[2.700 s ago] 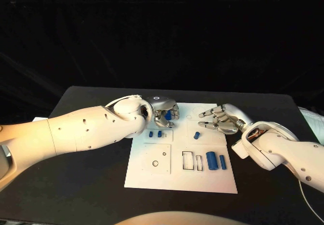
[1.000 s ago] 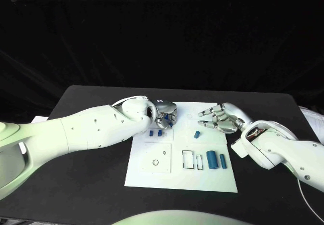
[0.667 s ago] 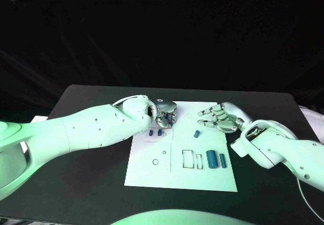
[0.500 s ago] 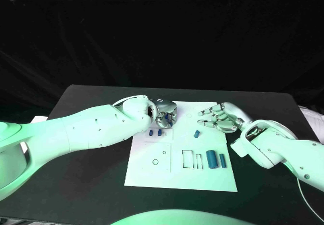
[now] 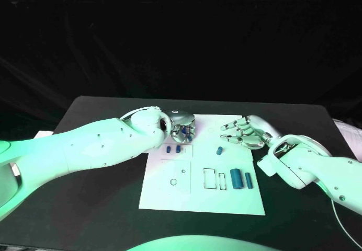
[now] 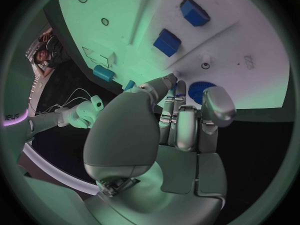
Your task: Assemble the parts on the task board
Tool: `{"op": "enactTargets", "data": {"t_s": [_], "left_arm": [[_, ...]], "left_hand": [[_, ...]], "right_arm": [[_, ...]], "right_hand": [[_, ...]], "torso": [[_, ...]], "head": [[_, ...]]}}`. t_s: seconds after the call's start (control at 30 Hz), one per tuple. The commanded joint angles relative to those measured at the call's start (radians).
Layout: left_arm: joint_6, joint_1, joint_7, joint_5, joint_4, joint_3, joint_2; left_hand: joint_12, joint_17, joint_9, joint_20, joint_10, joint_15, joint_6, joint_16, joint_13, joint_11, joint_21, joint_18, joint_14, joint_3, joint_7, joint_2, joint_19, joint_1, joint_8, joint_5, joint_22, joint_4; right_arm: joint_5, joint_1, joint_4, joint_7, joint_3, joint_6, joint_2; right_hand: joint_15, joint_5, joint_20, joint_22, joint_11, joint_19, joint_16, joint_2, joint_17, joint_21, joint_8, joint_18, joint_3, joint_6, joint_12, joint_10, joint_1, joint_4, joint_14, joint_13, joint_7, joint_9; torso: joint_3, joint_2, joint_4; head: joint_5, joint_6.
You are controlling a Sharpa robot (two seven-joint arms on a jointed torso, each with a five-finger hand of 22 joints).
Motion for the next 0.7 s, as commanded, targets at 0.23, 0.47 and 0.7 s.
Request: {"op": "enactTargets", "data": {"t_s": [0.23,0.47,0.7], "left_arm": [[-0.001,0.007,-0.02,0.051,0.04,0.018,-0.057],[0.021,0.009,-0.032,0.056,0.033,0.021,-0.078],[0.037,0.009,-0.037,0.057,0.024,0.021,-0.08]], "left_hand": [[-0.014,-0.006,-0.004,0.005,0.002,0.004,0.007,0.0,-0.004,0.004,0.009,-0.011,0.038,0.006,0.004,-0.011,0.005,-0.013,-0.009,-0.001,0.005,-0.001],[-0.02,-0.008,-0.006,0.006,0.004,0.005,0.008,-0.001,-0.004,0.005,0.01,-0.011,0.037,0.004,0.004,-0.015,0.004,-0.019,-0.013,-0.002,0.006,-0.001],[-0.022,-0.008,-0.006,0.006,0.004,0.005,0.008,0.0,-0.004,0.005,0.009,-0.01,0.037,0.004,0.004,-0.016,0.004,-0.02,-0.014,-0.002,0.006,-0.001]], "right_arm": [[-0.005,-0.001,0.002,0.008,0.0,0.005,-0.003],[-0.005,-0.001,0.004,0.007,0.0,0.005,-0.006],[-0.005,-0.001,0.005,0.007,0.0,0.005,-0.007]], "right_hand": [[-0.004,0.005,0.0,-0.001,0.0,-0.007,-0.006,0.006,0.088,-0.005,-0.001,-0.001,-0.004,0.005,0.001,-0.006,0.001,0.0,0.066,0.001,0.001,-0.001],[-0.004,0.005,0.0,-0.001,0.0,-0.007,-0.007,0.007,0.087,-0.005,-0.001,-0.001,-0.004,0.005,0.0,-0.006,0.001,0.0,0.066,0.0,0.001,-0.001],[-0.004,0.006,0.0,-0.001,0.0,-0.007,-0.007,0.007,0.087,-0.005,-0.001,-0.001,-0.004,0.005,0.0,-0.006,0.001,0.0,0.066,0.0,0.001,-0.001]], "torso": [[0.0015,-0.001,0.0029],[0.0,-0.001,0.0018],[0.0002,0.0,0.0011]], "head": [[0.001,0.006],[0.003,0.007],[0.005,0.008]]}}
